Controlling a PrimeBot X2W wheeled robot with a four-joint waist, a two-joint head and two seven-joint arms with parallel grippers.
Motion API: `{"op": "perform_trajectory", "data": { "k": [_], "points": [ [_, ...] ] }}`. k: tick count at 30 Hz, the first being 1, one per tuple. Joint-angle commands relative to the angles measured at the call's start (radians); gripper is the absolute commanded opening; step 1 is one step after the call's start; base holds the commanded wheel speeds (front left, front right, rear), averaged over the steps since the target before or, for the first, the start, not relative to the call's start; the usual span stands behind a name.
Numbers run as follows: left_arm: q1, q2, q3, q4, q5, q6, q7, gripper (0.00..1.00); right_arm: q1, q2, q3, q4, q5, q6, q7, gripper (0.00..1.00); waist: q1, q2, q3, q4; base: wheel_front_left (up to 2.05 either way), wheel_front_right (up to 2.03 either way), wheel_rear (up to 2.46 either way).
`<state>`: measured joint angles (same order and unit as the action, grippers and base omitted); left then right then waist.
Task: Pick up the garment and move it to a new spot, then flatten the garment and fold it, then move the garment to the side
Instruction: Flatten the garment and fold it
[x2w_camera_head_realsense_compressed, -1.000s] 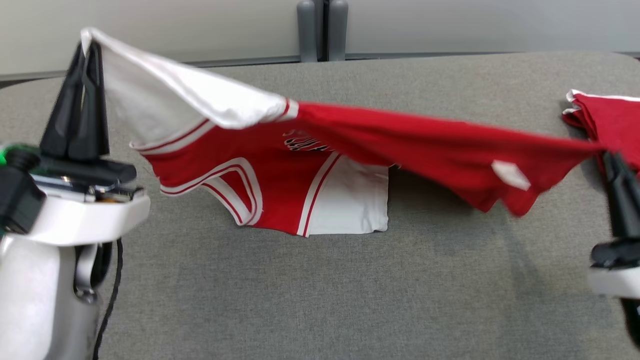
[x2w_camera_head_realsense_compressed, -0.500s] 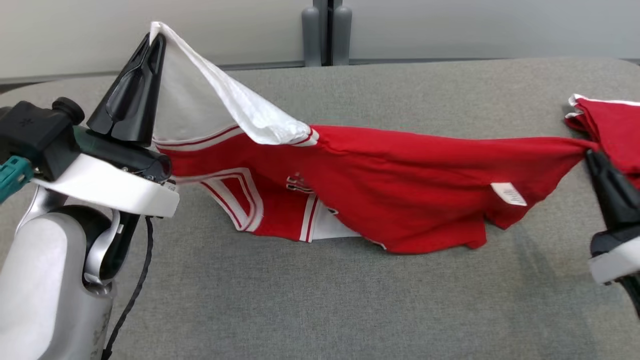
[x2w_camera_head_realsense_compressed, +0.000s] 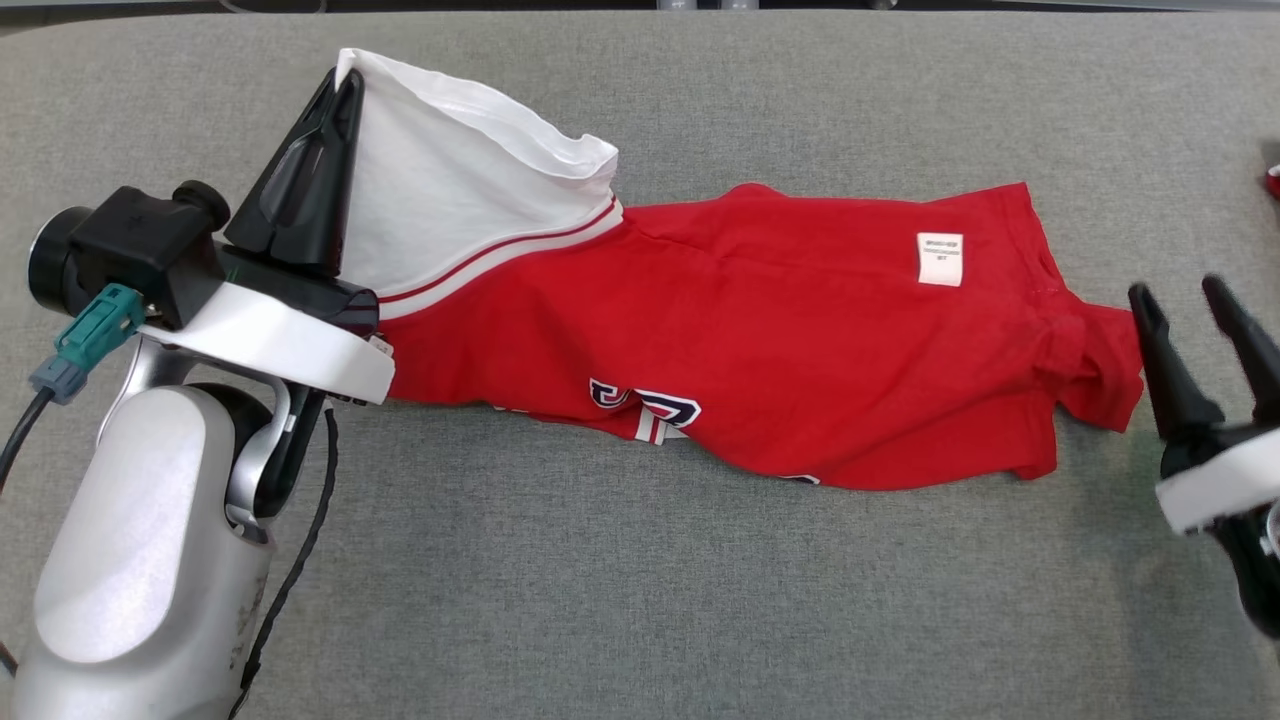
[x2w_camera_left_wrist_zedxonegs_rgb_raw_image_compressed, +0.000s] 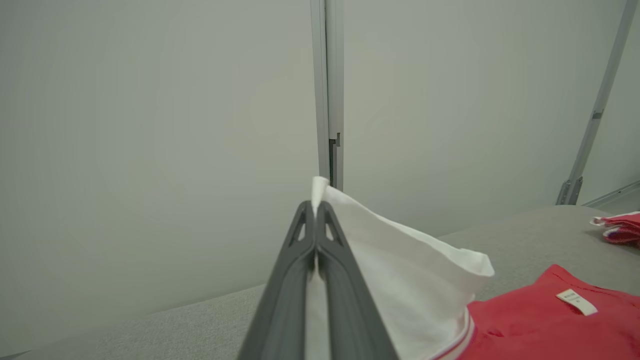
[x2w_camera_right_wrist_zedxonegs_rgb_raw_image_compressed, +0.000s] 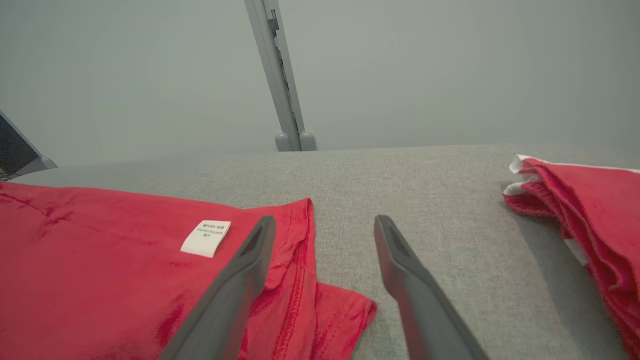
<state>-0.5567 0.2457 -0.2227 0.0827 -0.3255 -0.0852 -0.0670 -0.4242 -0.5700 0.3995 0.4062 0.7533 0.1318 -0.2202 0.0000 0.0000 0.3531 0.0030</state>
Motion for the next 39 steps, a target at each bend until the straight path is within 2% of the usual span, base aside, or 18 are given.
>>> {"op": "perform_trajectory", "data": {
  "k": [1, 7, 10, 13, 16, 21, 28, 29, 32, 33, 39],
  "points": [
    [-0.009, 0.005, 0.004, 0.008, 0.004, 0.004, -0.011, 0.0, 0.033, -0.013, 0.013, -0.017, 0.038, -0.002, -0.003, 1.0, 0.0, 0.0, 0.005, 0.005, 0.0, 0.0, 0.0],
    [0.024, 0.01, 0.018, 0.029, -0.01, 0.016, -0.036, 0.0, 0.071, -0.045, 0.068, -0.144, 0.295, -0.002, 0.08, 1.0, 0.0, 0.0, 0.008, -0.005, 0.0, 0.0, 0.0],
    [0.034, 0.007, 0.013, 0.028, -0.013, 0.017, -0.041, 0.0, 0.04, -0.083, 0.085, -0.184, 0.428, -0.002, 0.182, 1.0, 0.0, 0.0, 0.014, 0.0, 0.0, 0.0, 0.0],
    [0.035, 0.0, 0.002, 0.03, -0.011, 0.018, -0.047, 0.0, 0.006, -0.131, 0.108, -0.187, 0.512, -0.002, 0.304, 1.0, 0.0, 0.0, 0.021, 0.014, 0.0, 0.0, 0.0],
    [0.032, -0.004, -0.006, 0.032, -0.008, 0.019, -0.05, 0.0, -0.04, -0.168, 0.111, -0.174, 0.557, -0.002, 0.381, 1.0, 0.0, 0.0, 0.027, 0.024, 0.0, 0.0, 0.0],
    [0.022, -0.011, -0.021, 0.039, -0.001, 0.019, -0.062, 0.0, -0.106, -0.193, 0.141, -0.132, 0.592, -0.002, 0.503, 1.0, 0.0, 0.0, 0.038, 0.04, 0.0, 0.0, 0.0],
    [0.017, -0.02, -0.034, 0.053, 0.0, 0.026, -0.081, 0.0, -0.141, -0.188, 0.196, -0.089, 0.56, -0.002, 0.544, 1.0, 0.0, 0.0, 0.048, 0.058, 0.0, 0.0, 0.0],
    [0.017, -0.021, -0.035, 0.055, -0.001, 0.027, -0.082, 0.0, -0.143, -0.187, 0.205, -0.089, 0.553, -0.002, 0.542, 0.86, 0.0, 0.0, 0.049, 0.06, 0.0, 0.0, 0.0],
    [0.016, -0.02, -0.037, 0.059, -0.005, 0.027, -0.085, 0.0, -0.151, -0.183, 0.221, -0.093, 0.537, -0.002, 0.51, 0.18, 0.0, 0.0, 0.052, 0.064, 0.0, 0.0, 0.0],
    [0.014, -0.019, -0.037, 0.06, -0.006, 0.027, -0.086, 0.0, -0.154, -0.183, 0.228, -0.103, 0.53, -0.002, 0.495, 0.0, 0.0, 0.0, 0.053, 0.066, 0.0, 0.0, 0.0],
    [0.003, -0.009, -0.028, 0.051, -0.006, 0.033, -0.102, 0.0, -0.172, -0.211, 0.244, -0.148, 0.504, -0.002, 0.388, 0.0, 0.0, 0.0, 0.051, 0.066, 0.0, 0.0, 0.0]
  ]
}}
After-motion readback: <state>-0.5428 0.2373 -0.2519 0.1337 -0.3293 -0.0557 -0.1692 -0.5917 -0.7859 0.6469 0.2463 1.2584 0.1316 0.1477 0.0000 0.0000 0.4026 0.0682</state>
